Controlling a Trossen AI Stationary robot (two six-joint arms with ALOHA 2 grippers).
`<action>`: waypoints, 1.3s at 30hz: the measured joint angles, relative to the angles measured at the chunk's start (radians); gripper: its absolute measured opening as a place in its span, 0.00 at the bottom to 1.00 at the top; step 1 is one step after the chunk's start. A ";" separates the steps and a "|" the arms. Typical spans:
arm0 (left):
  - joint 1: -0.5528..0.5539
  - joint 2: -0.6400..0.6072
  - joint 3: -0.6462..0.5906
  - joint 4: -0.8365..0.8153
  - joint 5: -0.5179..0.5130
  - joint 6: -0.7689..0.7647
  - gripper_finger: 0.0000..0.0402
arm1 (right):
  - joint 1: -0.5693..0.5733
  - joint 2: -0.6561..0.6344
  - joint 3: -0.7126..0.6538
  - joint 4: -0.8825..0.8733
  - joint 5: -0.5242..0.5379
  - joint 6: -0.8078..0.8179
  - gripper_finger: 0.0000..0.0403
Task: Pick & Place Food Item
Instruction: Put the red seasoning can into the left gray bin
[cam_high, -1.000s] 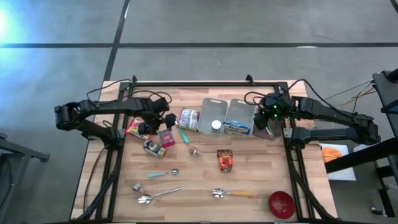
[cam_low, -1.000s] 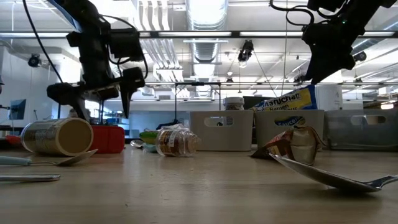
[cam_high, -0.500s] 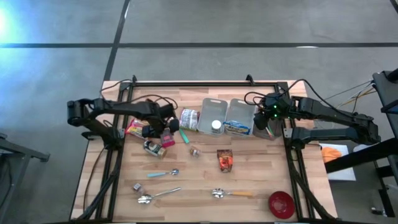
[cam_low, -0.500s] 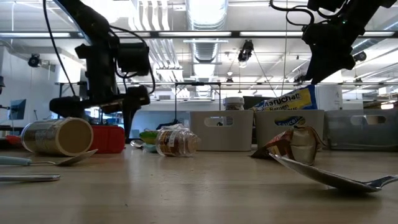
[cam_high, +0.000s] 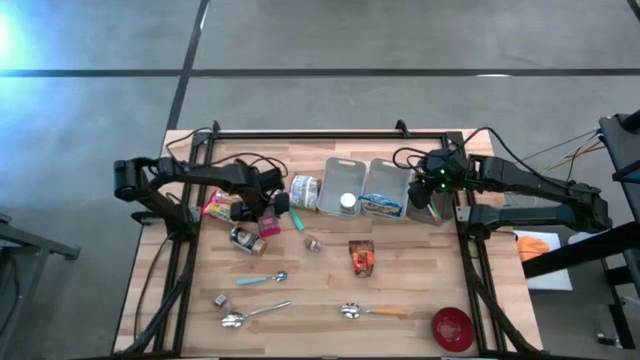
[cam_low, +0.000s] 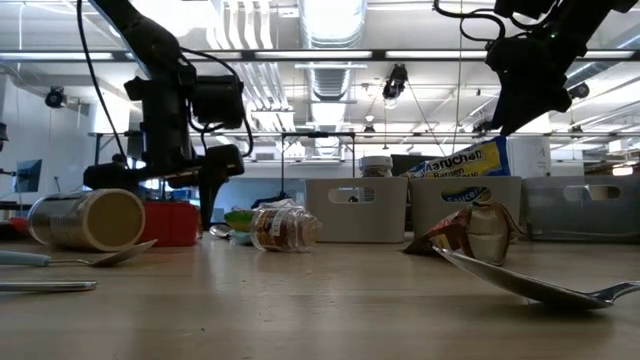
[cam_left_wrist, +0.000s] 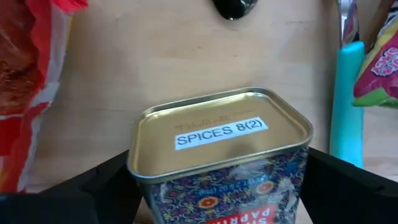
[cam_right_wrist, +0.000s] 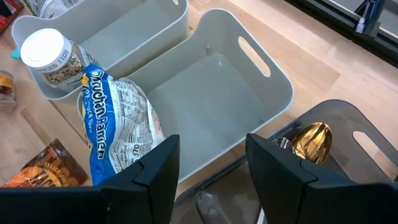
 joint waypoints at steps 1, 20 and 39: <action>0.000 0.000 0.000 0.000 -0.001 0.000 0.89 | 0.000 0.000 0.000 0.000 0.000 0.000 0.45; -0.004 -0.019 0.021 0.004 0.052 0.052 0.67 | 0.035 -0.002 0.000 0.004 -0.006 -0.079 0.45; -0.035 -0.305 0.089 0.757 -0.434 -0.081 0.67 | 0.311 -0.003 0.000 0.792 0.165 0.038 0.45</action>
